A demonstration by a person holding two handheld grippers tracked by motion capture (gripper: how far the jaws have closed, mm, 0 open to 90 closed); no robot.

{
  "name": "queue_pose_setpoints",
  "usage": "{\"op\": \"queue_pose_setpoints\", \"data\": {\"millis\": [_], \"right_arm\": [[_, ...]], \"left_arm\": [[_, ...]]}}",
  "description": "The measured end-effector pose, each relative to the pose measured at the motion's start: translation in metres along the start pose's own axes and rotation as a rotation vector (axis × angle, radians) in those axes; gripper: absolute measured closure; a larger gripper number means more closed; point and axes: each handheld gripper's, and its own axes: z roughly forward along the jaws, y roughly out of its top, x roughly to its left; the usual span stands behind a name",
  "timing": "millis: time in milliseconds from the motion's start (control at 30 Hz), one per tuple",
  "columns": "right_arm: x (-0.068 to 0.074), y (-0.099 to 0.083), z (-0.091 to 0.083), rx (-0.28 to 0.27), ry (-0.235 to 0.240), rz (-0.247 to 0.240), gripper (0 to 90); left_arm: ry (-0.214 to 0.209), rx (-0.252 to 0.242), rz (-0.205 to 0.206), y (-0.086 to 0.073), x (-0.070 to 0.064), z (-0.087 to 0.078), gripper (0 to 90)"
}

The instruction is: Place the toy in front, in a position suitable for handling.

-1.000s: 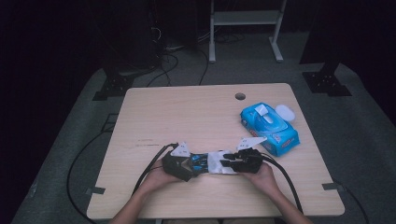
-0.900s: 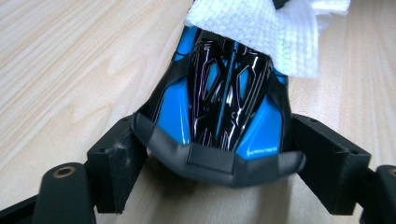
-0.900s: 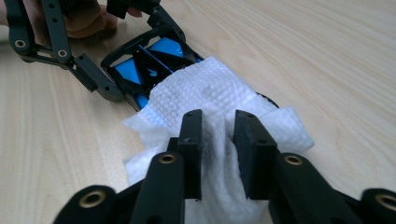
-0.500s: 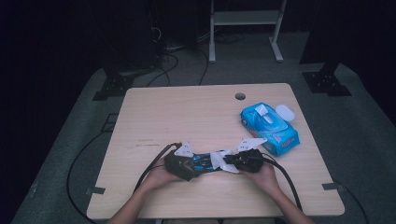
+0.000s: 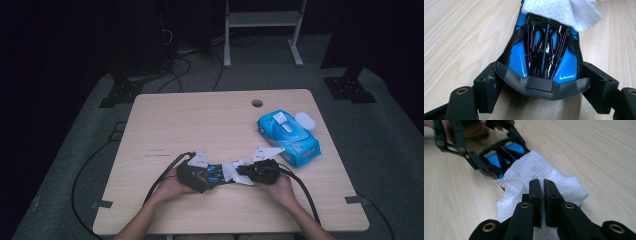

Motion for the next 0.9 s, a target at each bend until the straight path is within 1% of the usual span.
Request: {"op": "queue_pose_setpoints", "data": {"millis": [100,233,300,333,433,500,567,633,733,800,900], "right_arm": [[-0.006,-0.005,-0.006,0.019,-0.032,0.007,85.4],[-0.01,-0.009,-0.01,0.02,-0.041,0.025,85.4],[-0.007,-0.007,-0.007,0.01,-0.022,0.034,85.5],[-0.004,-0.005,-0.004,0.005,-0.014,0.018,85.5],[0.006,0.004,0.005,-0.023,0.024,0.001,85.5],[0.011,0.01,0.01,-0.026,0.047,-0.017,85.5],[0.013,0.013,0.013,-0.022,0.041,-0.039,85.5],[0.01,0.012,0.011,-0.017,0.041,-0.027,85.5],[0.006,0.006,0.004,0.005,-0.001,-0.034,85.5],[0.003,0.002,0.0,0.019,-0.017,-0.024,85.6],[0.005,0.003,0.0,0.017,-0.012,-0.025,85.7]], "left_arm": [[0.002,-0.001,0.004,0.0,0.0,0.0,23.8],[0.005,-0.005,0.002,-0.001,-0.001,0.0,23.7],[0.007,-0.004,0.0,0.0,-0.001,0.0,23.7],[0.007,-0.004,-0.001,0.0,-0.001,0.0,23.7],[0.007,-0.003,0.002,0.0,-0.001,0.0,23.7],[0.006,-0.005,0.004,-0.001,-0.001,0.0,23.7],[0.005,-0.013,-0.003,-0.001,0.0,0.0,23.7],[0.005,-0.015,0.0,-0.002,0.0,0.001,23.7],[0.005,-0.015,-0.001,-0.002,0.0,0.0,23.8],[0.007,-0.011,0.004,-0.001,0.0,0.0,23.8],[0.007,-0.008,0.004,-0.001,0.0,0.0,23.8]]}}
